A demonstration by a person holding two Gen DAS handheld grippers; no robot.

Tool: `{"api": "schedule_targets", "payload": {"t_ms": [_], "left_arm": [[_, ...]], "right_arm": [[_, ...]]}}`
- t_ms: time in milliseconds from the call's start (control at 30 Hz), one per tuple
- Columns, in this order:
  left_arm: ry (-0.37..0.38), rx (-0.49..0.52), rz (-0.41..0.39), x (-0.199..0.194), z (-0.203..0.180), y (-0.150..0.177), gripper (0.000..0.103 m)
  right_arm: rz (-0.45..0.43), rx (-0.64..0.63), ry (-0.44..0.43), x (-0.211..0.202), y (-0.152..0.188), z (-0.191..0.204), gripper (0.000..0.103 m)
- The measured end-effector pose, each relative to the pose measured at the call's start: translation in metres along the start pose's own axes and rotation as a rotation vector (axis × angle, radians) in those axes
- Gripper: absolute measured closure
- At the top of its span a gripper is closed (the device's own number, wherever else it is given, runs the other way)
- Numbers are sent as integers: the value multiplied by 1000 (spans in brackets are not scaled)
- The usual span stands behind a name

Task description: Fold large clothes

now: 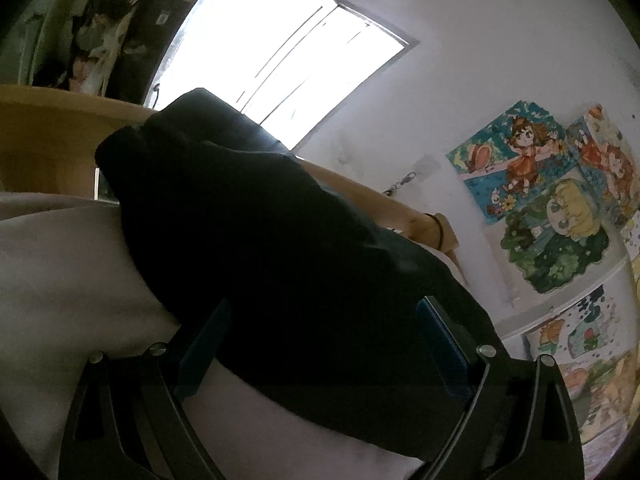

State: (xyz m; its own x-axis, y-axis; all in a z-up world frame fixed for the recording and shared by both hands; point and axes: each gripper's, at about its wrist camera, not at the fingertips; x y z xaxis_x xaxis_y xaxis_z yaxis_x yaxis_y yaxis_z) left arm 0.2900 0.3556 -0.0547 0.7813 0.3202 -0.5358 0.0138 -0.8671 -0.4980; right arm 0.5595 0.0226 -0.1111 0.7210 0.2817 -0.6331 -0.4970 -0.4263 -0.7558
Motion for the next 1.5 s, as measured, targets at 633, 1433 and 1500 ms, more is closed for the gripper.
{"api": "schedule_targets", "payload": {"t_ms": [633,1433,1500], "left_arm": [[143,293,-240,-50,-70,6,103],[102,-331,47,-10,47,-18,92],[126,-310,20,-15,45,-20,98]], "right_arm": [[-115,214,-82,-84,25,-56,0],[-99,134,-181,-98,32,-42,0],[-99,133,-184,-102,32,-43,0]]}}
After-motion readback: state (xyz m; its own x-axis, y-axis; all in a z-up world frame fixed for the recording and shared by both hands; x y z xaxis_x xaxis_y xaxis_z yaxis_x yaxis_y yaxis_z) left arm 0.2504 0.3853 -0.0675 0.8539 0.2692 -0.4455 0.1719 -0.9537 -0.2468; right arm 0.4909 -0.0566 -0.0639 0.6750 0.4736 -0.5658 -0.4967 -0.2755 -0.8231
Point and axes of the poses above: each gripper's, at about its wrist camera, not at the fingertips, and x roughly the way its jaws point, z to its left, y to its underside
